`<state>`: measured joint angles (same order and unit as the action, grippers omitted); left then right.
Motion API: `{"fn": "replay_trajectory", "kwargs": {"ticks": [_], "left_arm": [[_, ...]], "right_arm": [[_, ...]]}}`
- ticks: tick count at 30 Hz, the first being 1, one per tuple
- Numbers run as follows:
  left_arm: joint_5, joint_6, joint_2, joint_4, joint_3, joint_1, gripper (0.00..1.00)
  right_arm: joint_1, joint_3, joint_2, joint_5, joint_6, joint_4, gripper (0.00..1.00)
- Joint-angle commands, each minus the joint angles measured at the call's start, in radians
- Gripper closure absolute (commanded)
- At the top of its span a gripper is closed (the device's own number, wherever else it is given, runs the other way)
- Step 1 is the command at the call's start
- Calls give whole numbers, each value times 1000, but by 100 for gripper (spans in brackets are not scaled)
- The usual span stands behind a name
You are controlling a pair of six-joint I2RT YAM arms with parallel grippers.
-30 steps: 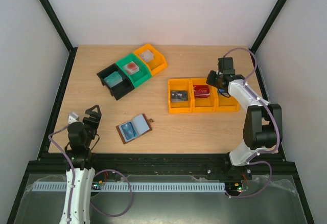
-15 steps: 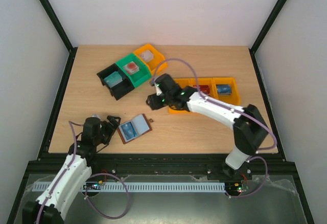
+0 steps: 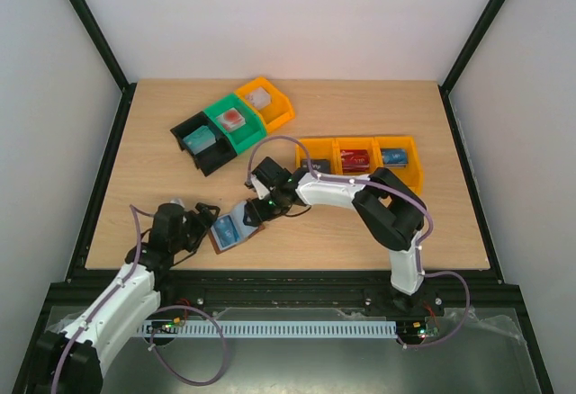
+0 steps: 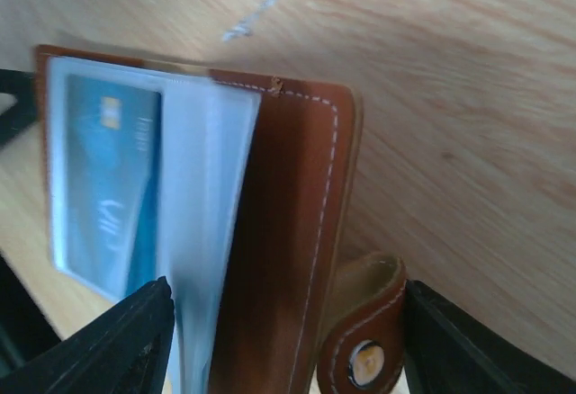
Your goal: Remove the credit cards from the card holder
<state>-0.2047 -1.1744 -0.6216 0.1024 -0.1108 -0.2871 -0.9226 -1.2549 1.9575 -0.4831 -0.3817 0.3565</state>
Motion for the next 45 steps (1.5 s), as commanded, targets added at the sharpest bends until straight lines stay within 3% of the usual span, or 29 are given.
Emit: {"fn": "replay_trajectory", "kwargs": {"ticks": [1,4,6,10,11,17,24,29,33,38,45], "left_arm": [[-8,-10,-19,-26,18,-16,10],[-10,-9,-17,-38,20,-22,14],[-5,-10,-16,-38,20,-23,16],[0,-4,-1,-53,18,-23,16],[2,2,12,-58,16,-20,16],[-89,51,151,-202,-6,20,9],[-341,112,220,-468,-38,83,2],[-606,311,222,-641,-95,63,1],[-662,380,215,-660,-114,37,2],[-651,387,211,-718,-111,34,20],[-683,403,200,-748,-119,18,60]], "right_arm": [[-6,15,31,-190,-69,-104,35],[-6,20,38,-226,-111,-164,40],[-6,26,44,-269,-146,-213,50],[-1,31,21,-249,-149,-222,94],[9,35,5,-239,-143,-220,98],[111,64,-212,-225,-29,-176,98],[136,-37,-431,-232,207,-2,98],[137,-58,-530,-287,306,38,98],[135,-51,-586,-377,357,44,98],[128,-17,-631,-497,414,36,98],[109,-11,-628,-560,448,30,98]]}}
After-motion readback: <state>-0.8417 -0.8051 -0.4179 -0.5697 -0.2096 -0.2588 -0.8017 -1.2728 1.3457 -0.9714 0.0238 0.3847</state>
